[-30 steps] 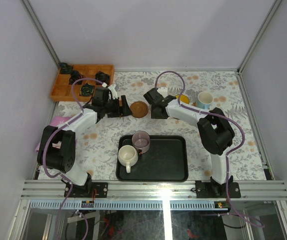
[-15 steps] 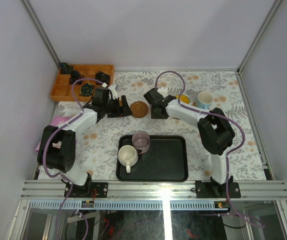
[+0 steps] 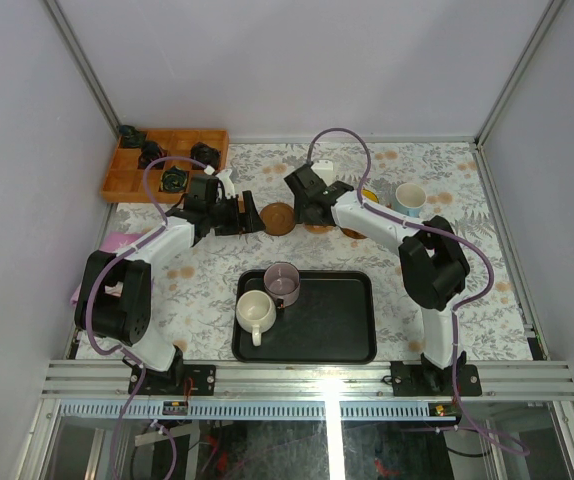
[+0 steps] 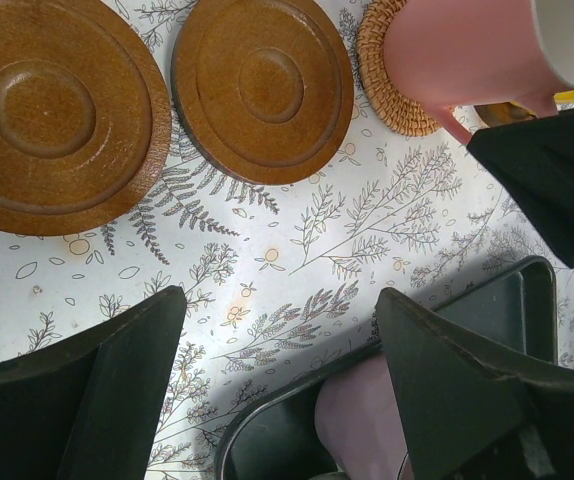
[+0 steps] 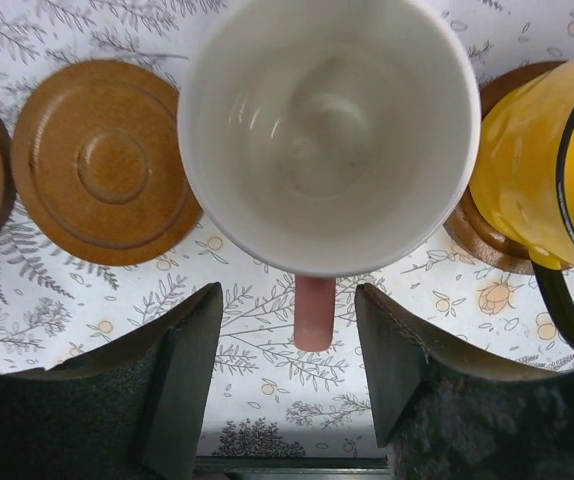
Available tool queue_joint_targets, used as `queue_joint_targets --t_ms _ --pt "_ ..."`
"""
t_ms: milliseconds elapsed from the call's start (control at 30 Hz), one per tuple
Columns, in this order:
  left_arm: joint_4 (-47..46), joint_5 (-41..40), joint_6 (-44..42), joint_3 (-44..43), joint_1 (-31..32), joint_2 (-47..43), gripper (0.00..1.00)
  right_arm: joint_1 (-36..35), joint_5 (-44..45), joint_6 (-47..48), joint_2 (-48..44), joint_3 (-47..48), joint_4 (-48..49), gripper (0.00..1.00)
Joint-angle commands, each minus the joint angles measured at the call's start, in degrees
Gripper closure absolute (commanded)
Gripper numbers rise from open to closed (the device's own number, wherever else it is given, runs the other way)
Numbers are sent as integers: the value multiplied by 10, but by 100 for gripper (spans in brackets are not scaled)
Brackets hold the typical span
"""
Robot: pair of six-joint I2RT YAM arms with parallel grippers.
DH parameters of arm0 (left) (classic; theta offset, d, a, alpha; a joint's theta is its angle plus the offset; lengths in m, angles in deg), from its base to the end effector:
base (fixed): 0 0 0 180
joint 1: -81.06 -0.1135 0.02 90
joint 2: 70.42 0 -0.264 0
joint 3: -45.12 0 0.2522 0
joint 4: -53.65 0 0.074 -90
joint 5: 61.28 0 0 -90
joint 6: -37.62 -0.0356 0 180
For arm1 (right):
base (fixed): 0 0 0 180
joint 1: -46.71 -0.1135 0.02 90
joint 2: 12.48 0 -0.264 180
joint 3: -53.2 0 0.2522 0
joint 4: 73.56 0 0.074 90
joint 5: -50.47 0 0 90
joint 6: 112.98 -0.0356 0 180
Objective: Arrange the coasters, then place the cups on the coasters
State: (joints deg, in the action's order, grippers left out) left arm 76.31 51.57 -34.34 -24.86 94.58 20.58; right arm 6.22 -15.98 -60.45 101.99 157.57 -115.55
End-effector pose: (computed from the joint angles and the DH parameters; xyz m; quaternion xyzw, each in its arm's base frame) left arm 0.3247 -0.0923 0.2132 0.0423 0.9036 -0.2801 0.3215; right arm 0.3463 0.2769 0.2254 0.0419 0.9273 0.0500 0.3686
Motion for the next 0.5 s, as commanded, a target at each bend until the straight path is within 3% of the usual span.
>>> queue_joint_targets --t_ms 0,333,467 --pt "-9 7 -7 -13 4 4 22 3 41 7 4 37 -15 38" --pt "-9 7 -7 -12 4 5 22 7 58 0 21 62 -39 59" --pt "-9 7 -6 -13 3 4 22 7 56 -4 21 59 -44 62"
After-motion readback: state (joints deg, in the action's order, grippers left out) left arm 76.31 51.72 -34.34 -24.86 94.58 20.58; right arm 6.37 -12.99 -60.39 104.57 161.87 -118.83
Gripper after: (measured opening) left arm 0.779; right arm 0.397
